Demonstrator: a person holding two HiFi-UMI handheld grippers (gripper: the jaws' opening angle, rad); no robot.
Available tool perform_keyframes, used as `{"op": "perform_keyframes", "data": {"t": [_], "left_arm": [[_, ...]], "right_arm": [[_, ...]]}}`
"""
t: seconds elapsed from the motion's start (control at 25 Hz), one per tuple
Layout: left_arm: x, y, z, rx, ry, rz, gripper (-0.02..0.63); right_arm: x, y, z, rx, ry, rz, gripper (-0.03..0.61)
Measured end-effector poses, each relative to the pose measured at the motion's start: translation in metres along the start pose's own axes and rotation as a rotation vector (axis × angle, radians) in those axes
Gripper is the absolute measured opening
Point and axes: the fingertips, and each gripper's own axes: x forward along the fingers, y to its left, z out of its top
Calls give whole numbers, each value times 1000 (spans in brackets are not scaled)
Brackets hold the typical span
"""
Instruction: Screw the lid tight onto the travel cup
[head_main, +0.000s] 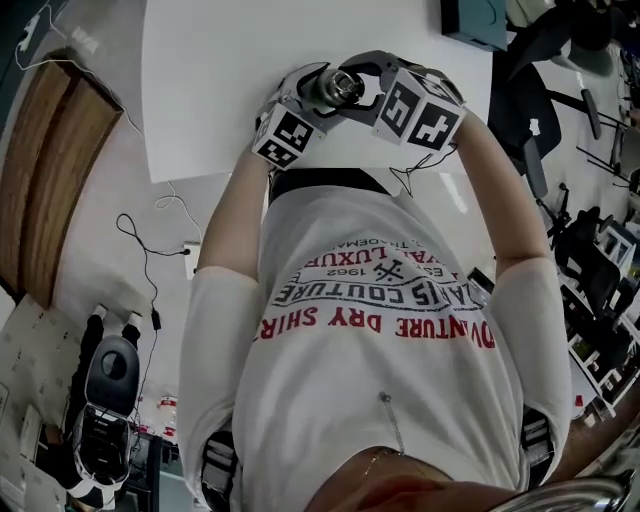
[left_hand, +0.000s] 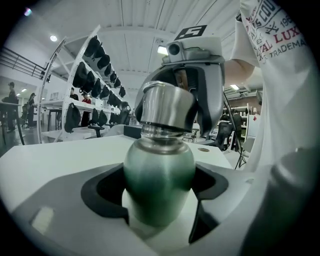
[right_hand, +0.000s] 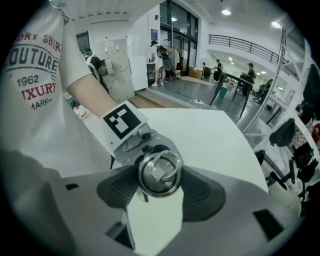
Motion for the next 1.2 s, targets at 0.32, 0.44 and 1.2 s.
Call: {"op": "perform_keyframes", "data": {"t": [0.32,0.44,1.2], "left_arm": [[-1,1,0,1,4,-14,391],[-1,7,-5,-3,-3,-16,391],[2,0,1,-8,3,-43,394]], "right_arm": [[12,-1,-2,51,76,49,268],[18,-5,1,90,78,81,268],[-2,6,-11,-820,313,112,296]]}}
